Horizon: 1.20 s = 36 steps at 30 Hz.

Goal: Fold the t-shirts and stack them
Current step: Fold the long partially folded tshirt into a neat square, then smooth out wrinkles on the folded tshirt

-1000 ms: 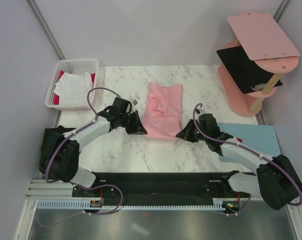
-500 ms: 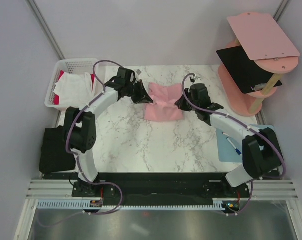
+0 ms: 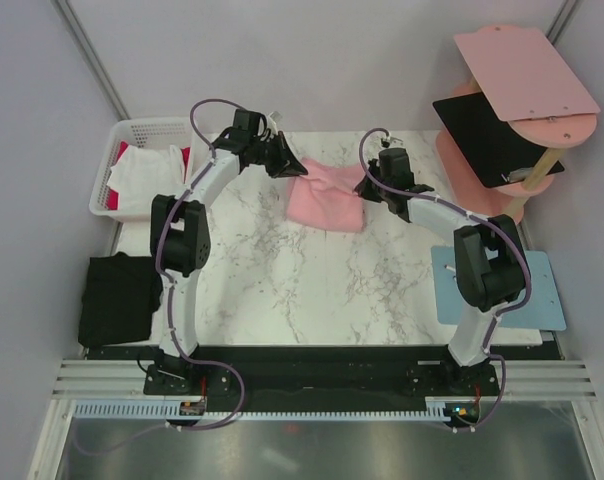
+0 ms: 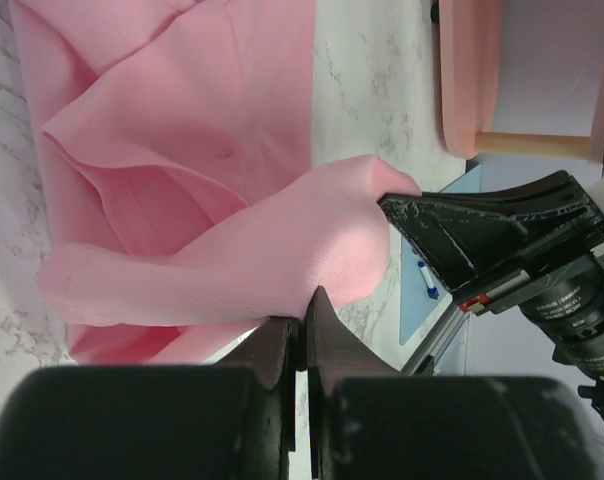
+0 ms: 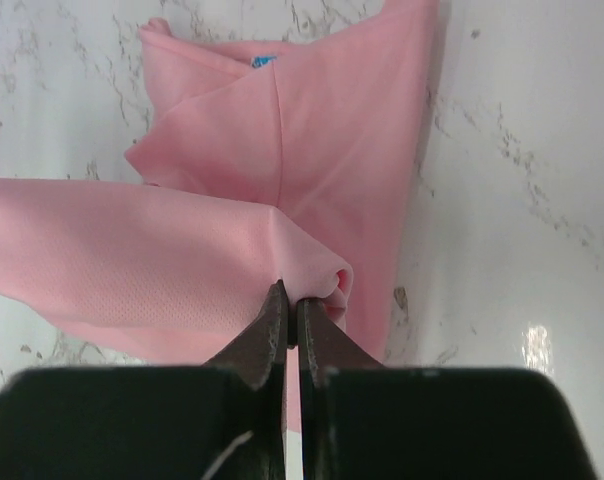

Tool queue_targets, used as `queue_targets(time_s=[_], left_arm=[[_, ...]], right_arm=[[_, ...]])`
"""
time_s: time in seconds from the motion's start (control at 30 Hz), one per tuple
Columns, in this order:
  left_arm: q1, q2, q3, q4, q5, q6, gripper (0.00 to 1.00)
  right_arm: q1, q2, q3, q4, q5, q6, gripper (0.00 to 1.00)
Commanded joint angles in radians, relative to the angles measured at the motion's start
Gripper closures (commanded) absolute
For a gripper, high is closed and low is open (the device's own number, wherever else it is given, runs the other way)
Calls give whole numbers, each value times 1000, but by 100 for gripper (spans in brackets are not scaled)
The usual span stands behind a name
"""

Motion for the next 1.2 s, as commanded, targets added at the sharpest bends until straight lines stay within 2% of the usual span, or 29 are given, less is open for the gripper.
queue_targets(time_s=[0.0,0.13,0.27,0.33,0.37,0.4,0.43,0.47,0.5,0.53,0.57,0.6,0.63,0.83,0.97,1.07,1.17], left_arm=[[24,90,126,-5,72,5,98],[33,193,241,-5,121,-20,98],[45,309,427,0,149,-58,98],[62,364,469,70,158,-95,96],[68,374,474,107,166,-144,81],[74,381,474,130,172,-167,62],[82,389,474,162,184,-176,27],[82,382,463,161,181,-161,12],[80,362,439,161,175,-144,1],[73,305,355,169,151,-126,0],[68,265,303,208,143,-91,0],[62,229,249,231,135,-77,0],[54,151,142,251,108,-63,0],[8,-17,-127,281,-50,48,0],[-15,-23,-218,281,-79,57,3],[-33,-2,-259,293,-92,58,7],[-44,3,-307,325,-127,52,9]], right_arm=[[-29,93,162,69,-35,-29,95],[-48,179,261,67,-51,-28,94],[-66,254,337,76,-42,-19,93],[-83,305,380,96,-37,-6,92],[-89,322,391,111,-35,9,92],[-91,361,414,149,-29,18,92],[-94,382,426,170,-28,27,92],[-94,402,440,191,-25,44,86],[-95,437,454,237,-20,57,76],[-98,449,456,268,-23,61,63],[-97,455,451,295,-25,66,33],[-97,452,436,330,-17,66,13],[-97,442,424,343,-14,66,2],[-97,252,227,345,55,28,2],[-97,143,128,285,66,6,2],[-97,123,57,237,46,15,2],[-97,118,-12,263,24,27,2]])
